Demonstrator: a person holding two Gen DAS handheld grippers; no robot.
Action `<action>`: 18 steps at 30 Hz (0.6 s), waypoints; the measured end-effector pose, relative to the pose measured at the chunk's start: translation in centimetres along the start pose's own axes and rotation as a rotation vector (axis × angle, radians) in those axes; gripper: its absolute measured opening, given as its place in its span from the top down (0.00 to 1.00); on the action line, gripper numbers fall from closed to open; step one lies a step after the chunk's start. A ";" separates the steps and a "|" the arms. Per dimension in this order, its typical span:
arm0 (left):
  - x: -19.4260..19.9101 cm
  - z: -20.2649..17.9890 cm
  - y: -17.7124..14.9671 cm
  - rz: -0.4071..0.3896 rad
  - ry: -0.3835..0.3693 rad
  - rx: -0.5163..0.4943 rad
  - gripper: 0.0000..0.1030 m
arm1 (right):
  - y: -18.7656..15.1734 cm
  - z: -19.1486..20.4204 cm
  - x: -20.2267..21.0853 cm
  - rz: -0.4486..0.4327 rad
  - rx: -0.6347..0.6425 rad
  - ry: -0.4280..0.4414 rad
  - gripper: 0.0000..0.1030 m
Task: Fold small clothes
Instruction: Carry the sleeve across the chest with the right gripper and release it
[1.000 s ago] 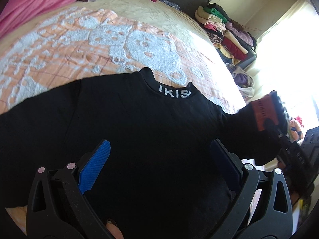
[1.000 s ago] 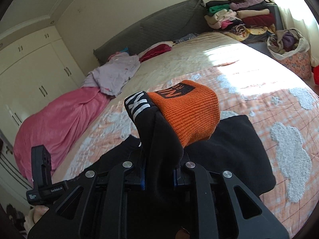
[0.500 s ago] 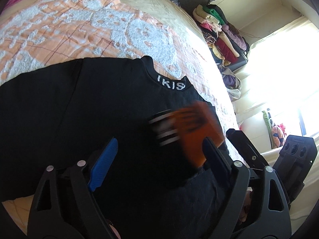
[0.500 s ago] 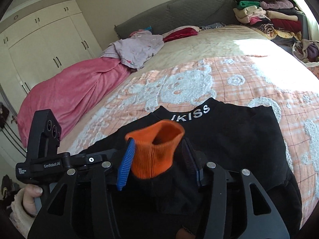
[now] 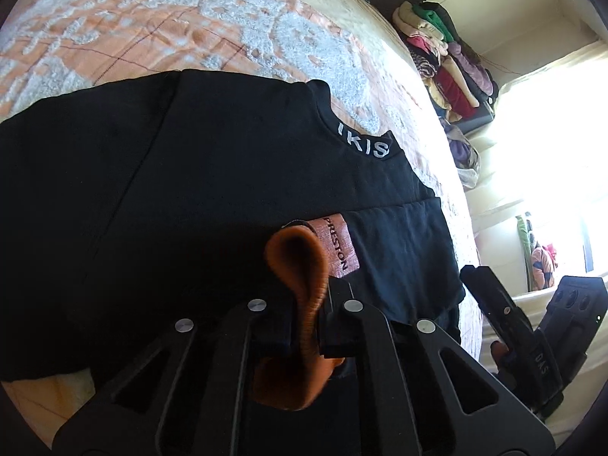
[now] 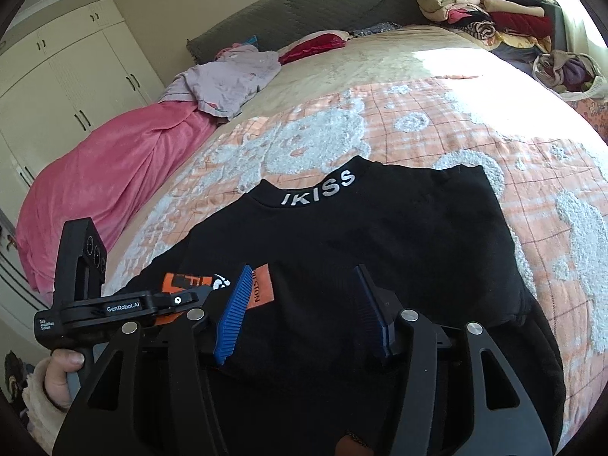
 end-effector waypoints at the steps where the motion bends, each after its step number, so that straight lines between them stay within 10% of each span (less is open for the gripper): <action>1: 0.1 -0.1 0.1 -0.005 0.002 -0.011 0.97 | 0.2 -0.4 0.4 -0.009 -0.005 -0.003 0.48; 10: 5.1 -1.9 1.6 -0.219 0.103 -0.155 0.97 | 1.7 -6.3 4.9 -0.127 -0.065 -0.196 0.48; 18: 2.1 0.9 1.4 -0.159 0.224 -0.146 0.82 | 1.7 -9.8 6.0 -0.145 -0.118 -0.285 0.48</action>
Point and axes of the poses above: each gripper's, at about its wrist camera, not at the fingertips, and x roughly against the way its jaws point, z to its left, y to its top, the point moved 2 cm from there along -x, roughly the way its jaws point, and after that the axes turned 14 degrees about y, right-handed, at the moved point
